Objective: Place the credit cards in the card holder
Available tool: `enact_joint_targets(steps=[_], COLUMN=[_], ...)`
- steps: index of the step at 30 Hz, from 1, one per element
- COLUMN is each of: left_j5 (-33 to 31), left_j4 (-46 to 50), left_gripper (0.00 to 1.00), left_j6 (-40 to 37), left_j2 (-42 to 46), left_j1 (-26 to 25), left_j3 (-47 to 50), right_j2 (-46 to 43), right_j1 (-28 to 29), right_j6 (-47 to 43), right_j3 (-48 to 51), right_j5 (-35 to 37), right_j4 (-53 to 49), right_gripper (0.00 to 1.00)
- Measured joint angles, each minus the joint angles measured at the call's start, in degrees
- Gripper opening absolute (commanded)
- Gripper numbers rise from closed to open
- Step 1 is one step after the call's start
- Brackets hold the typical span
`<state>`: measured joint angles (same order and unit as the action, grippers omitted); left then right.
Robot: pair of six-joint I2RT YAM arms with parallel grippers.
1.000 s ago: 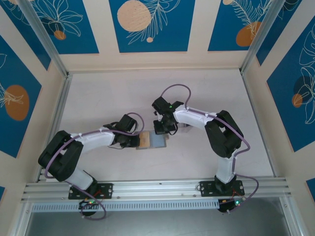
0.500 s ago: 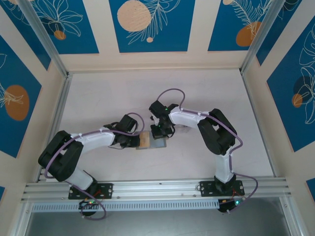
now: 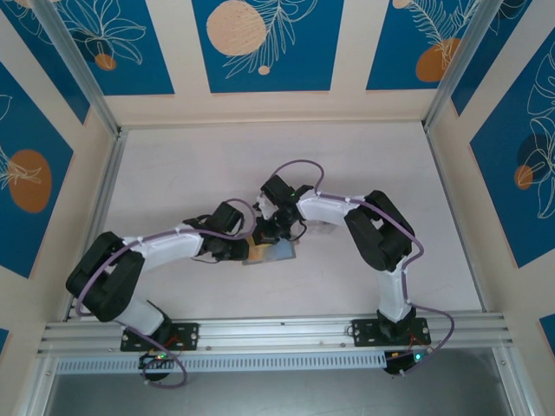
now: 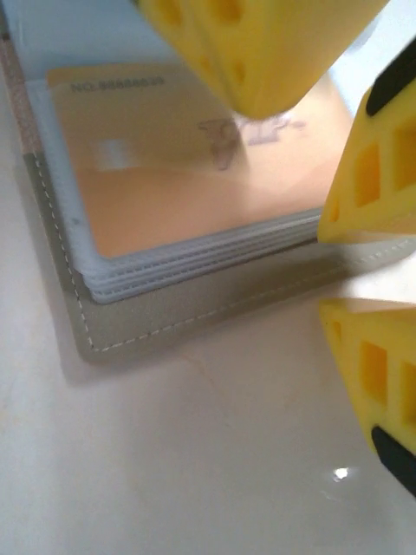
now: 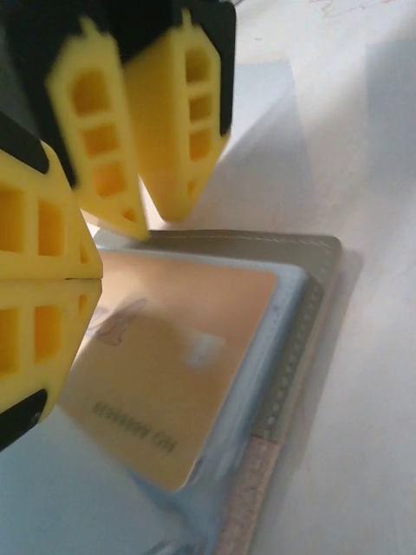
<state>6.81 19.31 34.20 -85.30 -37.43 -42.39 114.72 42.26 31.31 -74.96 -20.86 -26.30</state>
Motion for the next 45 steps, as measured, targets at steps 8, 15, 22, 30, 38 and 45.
enact_joint_targets(steps=[8, 15, 22, 30, 38, 45], left_j5=[-2.91, -2.58, -1.22, -0.42, -0.7, -1.6], left_j4=[5.27, 6.12, 5.79, 3.3, 2.27, 2.49], left_gripper=[0.31, 0.27, 0.22, 0.19, 0.18, 0.18], left_j6=[0.39, 0.15, -0.26, -0.26, -0.31, -0.28], left_j2=[8.9, 9.07, 6.21, -1.09, -5.33, -5.53], left_j1=[0.0, 0.0, 0.0, 0.0, -0.44, -1.11], left_j3=[-0.46, -0.52, -2.01, -3.13, -3.58, -3.87], right_j2=[-0.17, -6.75, -6.88, -0.85, 1.49, 2.54], right_j1=[-0.31, -3.28, -4.85, -4.02, -1.05, -0.87], right_j6=[-0.28, -2.62, -5.11, -5.97, -6.99, -6.71], right_j3=[-1.25, -1.27, -2.51, -4.11, -6.8, -5.49], right_j5=[-0.98, 2.45, 15.72, 22.73, 22.4, 10.19], right_j4=[-0.61, -4.9, -12.09, -15.26, -16.41, -13.27], right_gripper=[0.11, 0.12, 0.05, 0.02, 0.01, 0.02])
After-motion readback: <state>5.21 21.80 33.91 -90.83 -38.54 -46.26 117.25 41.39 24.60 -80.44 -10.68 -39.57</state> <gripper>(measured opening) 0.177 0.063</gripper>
